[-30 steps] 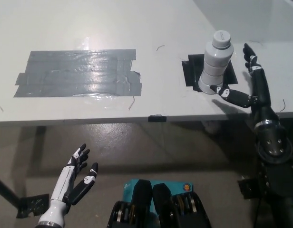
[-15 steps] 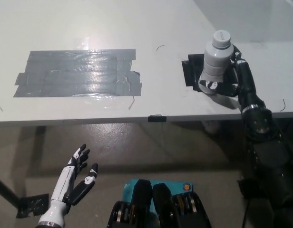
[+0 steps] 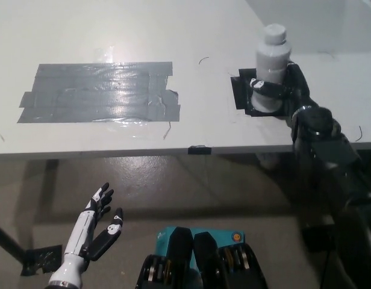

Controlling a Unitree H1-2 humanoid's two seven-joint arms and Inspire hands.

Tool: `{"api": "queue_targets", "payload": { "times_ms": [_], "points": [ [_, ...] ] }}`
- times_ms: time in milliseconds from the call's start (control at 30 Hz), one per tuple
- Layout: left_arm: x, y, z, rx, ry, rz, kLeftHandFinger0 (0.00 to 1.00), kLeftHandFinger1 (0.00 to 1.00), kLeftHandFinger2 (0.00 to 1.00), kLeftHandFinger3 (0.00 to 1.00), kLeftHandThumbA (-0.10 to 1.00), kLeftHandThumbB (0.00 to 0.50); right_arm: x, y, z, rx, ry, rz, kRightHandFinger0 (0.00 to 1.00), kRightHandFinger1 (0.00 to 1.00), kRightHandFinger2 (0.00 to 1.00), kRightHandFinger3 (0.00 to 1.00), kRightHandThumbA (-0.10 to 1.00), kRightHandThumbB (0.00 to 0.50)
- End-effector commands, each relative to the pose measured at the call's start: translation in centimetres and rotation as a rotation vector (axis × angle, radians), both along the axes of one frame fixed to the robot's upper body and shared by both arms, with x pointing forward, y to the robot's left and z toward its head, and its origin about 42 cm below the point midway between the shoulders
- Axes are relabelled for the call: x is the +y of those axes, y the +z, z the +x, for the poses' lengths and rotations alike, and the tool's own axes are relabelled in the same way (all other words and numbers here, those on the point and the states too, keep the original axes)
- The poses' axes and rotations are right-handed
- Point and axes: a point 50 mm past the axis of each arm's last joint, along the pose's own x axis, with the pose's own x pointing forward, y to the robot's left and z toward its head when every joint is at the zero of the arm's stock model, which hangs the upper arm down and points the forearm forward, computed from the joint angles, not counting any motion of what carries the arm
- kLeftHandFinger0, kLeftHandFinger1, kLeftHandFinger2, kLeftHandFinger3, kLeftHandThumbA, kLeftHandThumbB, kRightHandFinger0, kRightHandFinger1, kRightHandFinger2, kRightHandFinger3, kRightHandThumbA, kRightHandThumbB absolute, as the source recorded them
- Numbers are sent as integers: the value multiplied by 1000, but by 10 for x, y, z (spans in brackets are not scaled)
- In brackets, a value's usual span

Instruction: A white bottle is kept in the middle of the desk infront of the robot and the robot picks it up with its right hand and passes it to a person

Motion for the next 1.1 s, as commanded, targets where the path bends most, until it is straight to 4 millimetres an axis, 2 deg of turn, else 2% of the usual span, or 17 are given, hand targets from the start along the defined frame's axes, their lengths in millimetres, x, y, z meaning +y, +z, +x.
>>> {"api": "queue_targets", "payload": {
  "times_ms": [0, 33, 67, 167, 233, 267, 300, 333, 400, 467, 533, 567, 633, 667, 733, 867, 1067],
  "points": [
    [0, 21, 10, -78, 1, 11, 1000, 1000, 1000, 1000, 454, 156, 0, 27, 13, 118, 30, 83, 0, 302, 680, 650, -100, 205],
    [1, 23, 12, -84, 3, 5, 1000, 1000, 1000, 1000, 443, 152, 2, 24, 12, 125, 33, 61, 44, 398, 772, 809, -100, 213],
    [1, 24, 13, -87, 3, 4, 1000, 1000, 1000, 1000, 439, 151, 3, 23, 12, 128, 37, 55, 67, 415, 761, 892, -100, 209],
    [1, 25, 14, -87, 0, 2, 1000, 1000, 1000, 1000, 436, 152, 3, 18, 10, 120, 52, 74, 172, 549, 883, 973, -100, 222],
    [0, 25, 13, -93, -6, 11, 1000, 1000, 1000, 1000, 438, 146, 3, 18, 9, 103, 65, 41, 196, 605, 951, 957, -100, 208],
    [1, 24, 13, -90, -3, 11, 1000, 1000, 1000, 1000, 440, 152, 4, 17, 9, 85, 80, 54, 190, 603, 953, 939, -100, 197],
    [1, 25, 13, -88, -1, 13, 1000, 1000, 1000, 1000, 441, 152, 6, 20, 10, 82, 76, 39, 215, 619, 968, 974, -100, 207],
    [2, 26, 14, -88, 0, 13, 1000, 1000, 1000, 1000, 444, 151, 10, 27, 12, 67, 85, 7, 209, 597, 940, 973, -100, 187],
    [2, 27, 15, -91, -1, 12, 1000, 1000, 1000, 1000, 445, 150, 15, 34, 14, 53, 95, -13, 210, 604, 954, 991, -100, 187],
    [2, 26, 16, -94, 1, 24, 1000, 1000, 1000, 1000, 452, 148, 27, 46, 16, 8, 132, -24, 240, 637, 994, 958, -100, 195],
    [2, 25, 16, -91, 2, 27, 1000, 1000, 1000, 1000, 464, 153, 35, 53, 16, -36, 172, -57, 250, 649, 985, 895, -100, 194],
    [2, 25, 16, -88, 1, 27, 1000, 1000, 1000, 1000, 469, 154, 41, 58, 16, -58, 192, -89, 356, 666, 952, 837, -100, 197],
    [1, 24, 16, -84, 2, 24, 1000, 1000, 1000, 1000, 464, 149, 55, 66, 16, -109, 240, -168, 301, 632, 869, 789, -100, 208],
    [1, 23, 15, -83, 1, 23, 1000, 1000, 1000, 1000, 463, 149, 66, 70, 13, -136, 276, -154, 210, 579, 837, 803, -100, 213],
    [1, 24, 16, -85, 1, 20, 1000, 1000, 1000, 1000, 454, 144, 76, 73, 11, -170, 315, -155, 144, 594, 884, 782, -100, 206],
    [0, 25, 16, -91, -2, 19, 1000, 1000, 1000, 1000, 433, 139, 92, 73, 7, -180, 357, -198, 229, 695, 927, 853, -100, 193],
    [1, 27, 19, -99, -5, 29, 1000, 1000, 1000, 1000, 411, 137, 103, 65, 4, -171, 377, -238, 205, 645, 886, 827, -100, 200]
  ]
}}
